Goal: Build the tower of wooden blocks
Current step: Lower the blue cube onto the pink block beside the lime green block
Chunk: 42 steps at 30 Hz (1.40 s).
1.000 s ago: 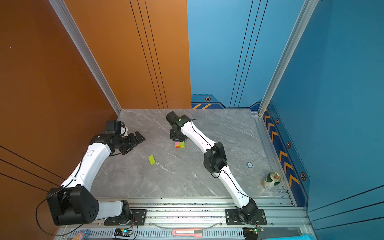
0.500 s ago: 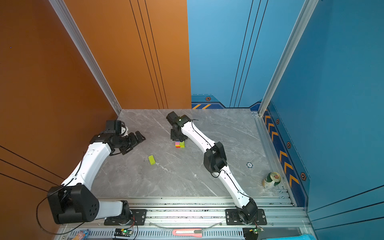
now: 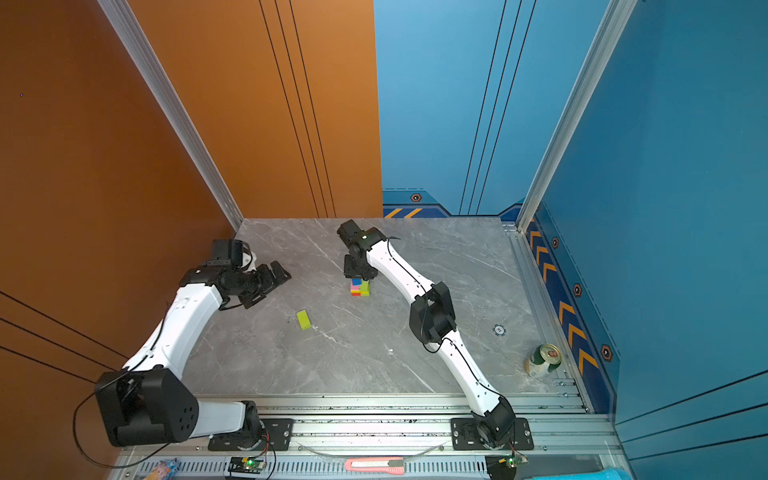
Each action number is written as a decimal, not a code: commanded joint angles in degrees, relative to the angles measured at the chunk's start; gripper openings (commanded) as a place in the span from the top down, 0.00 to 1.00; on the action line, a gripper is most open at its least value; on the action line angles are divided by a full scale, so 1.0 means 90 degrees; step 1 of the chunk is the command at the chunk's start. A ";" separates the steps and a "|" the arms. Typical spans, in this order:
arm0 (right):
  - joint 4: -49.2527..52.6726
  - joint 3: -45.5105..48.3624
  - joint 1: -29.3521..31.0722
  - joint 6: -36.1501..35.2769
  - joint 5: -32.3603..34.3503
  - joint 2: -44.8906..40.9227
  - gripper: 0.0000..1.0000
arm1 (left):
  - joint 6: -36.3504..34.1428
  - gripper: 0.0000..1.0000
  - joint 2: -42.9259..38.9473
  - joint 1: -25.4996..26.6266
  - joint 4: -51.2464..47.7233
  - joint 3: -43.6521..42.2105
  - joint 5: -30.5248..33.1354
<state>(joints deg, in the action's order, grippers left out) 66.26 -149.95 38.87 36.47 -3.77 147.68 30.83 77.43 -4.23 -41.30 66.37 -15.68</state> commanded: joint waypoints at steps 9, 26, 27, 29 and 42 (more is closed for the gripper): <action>-0.0028 -0.0197 0.0080 0.0128 -0.0174 0.0086 0.53 | -0.0141 0.01 -0.0065 -0.0085 -0.0059 0.0092 0.0015; -0.0067 -0.0195 0.0095 0.0059 -0.0322 0.0190 0.52 | -0.0198 0.01 -0.0351 -0.0159 -0.0129 -0.0155 0.0045; -0.0085 -0.0195 0.0095 0.0059 -0.0346 0.0209 0.52 | -0.0193 0.01 -0.0365 -0.0173 -0.0135 -0.0161 0.0046; -0.0123 -0.0202 0.0095 0.0050 -0.0403 0.0212 0.51 | -0.0202 0.01 -0.0390 -0.0179 -0.0147 -0.0172 0.0046; -0.0194 -0.0198 0.0095 -0.0009 -0.0464 0.0202 0.51 | -0.0177 0.01 -0.0468 -0.0200 -0.0196 -0.0162 0.0075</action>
<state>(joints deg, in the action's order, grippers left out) 64.86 -149.97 39.59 36.47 -7.38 148.53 29.95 74.46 -5.37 -41.78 65.60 -15.62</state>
